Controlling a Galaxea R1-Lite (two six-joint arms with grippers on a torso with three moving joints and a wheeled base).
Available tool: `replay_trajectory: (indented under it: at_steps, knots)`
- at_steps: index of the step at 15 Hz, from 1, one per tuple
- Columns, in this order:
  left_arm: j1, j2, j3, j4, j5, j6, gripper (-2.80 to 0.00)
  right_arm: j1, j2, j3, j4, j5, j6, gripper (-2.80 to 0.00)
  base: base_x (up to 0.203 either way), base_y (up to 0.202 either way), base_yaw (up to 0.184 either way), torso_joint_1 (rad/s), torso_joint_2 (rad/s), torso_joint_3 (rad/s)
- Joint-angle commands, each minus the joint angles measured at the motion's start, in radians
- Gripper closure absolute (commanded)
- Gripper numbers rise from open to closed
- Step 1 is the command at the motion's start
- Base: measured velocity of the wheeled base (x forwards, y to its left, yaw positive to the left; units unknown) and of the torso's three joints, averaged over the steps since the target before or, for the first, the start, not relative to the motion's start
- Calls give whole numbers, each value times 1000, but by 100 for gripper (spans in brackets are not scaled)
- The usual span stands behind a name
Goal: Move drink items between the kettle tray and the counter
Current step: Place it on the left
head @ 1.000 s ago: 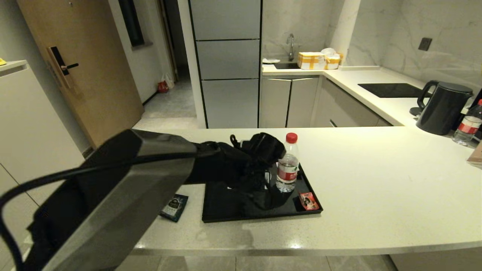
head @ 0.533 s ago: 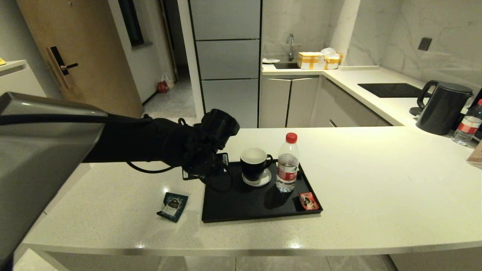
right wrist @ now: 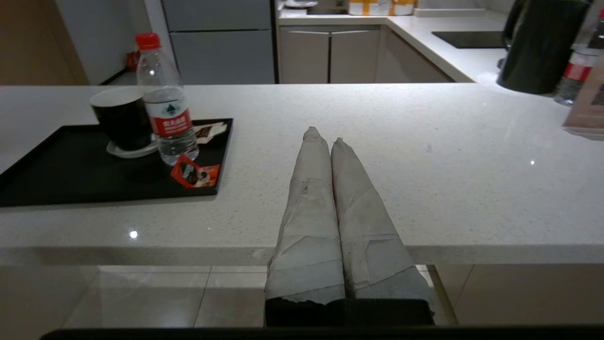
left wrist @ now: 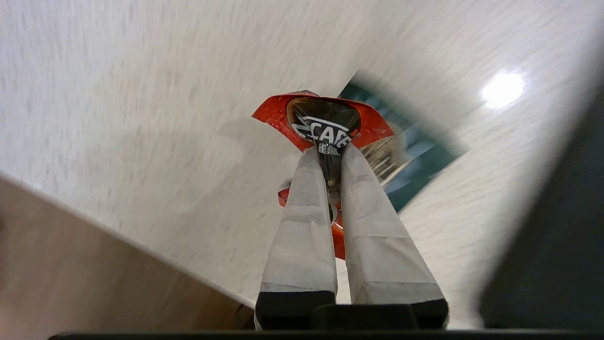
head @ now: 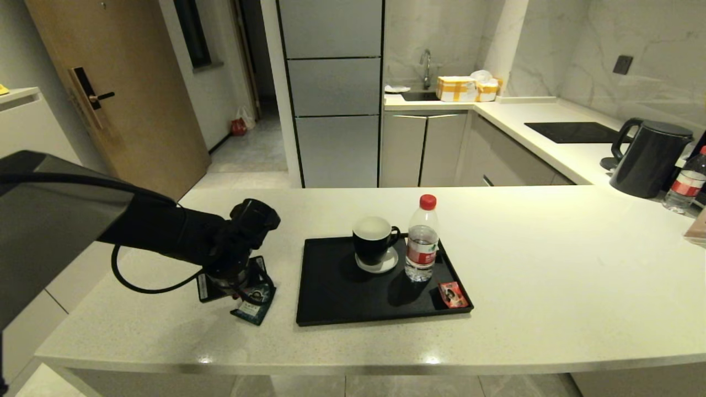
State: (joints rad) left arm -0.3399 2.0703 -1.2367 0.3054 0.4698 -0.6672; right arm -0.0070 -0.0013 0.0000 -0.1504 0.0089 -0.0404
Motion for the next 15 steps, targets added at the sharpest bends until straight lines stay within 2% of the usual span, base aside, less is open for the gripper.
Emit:
replay_trajectory:
  at_steps: [1,9,10,15]
  knots:
    - [30,28,25,1,3,-5,0,1,1,40,-1,0,-1,0,0,0,0,0,0,0]
    - [68,97,22,-19,9,-8,0,1,1,40,-1,0,-1,0,0,0,0,0,0,0]
    - [73,106,25,-20,32,-11,-280,1,1,40,-1,0,-1,0,0,0,0,0,0,0]
    - [73,77,32,-43,32,-9,-280,1,1,40,-1,0,-1,0,0,0,0,0,0,0]
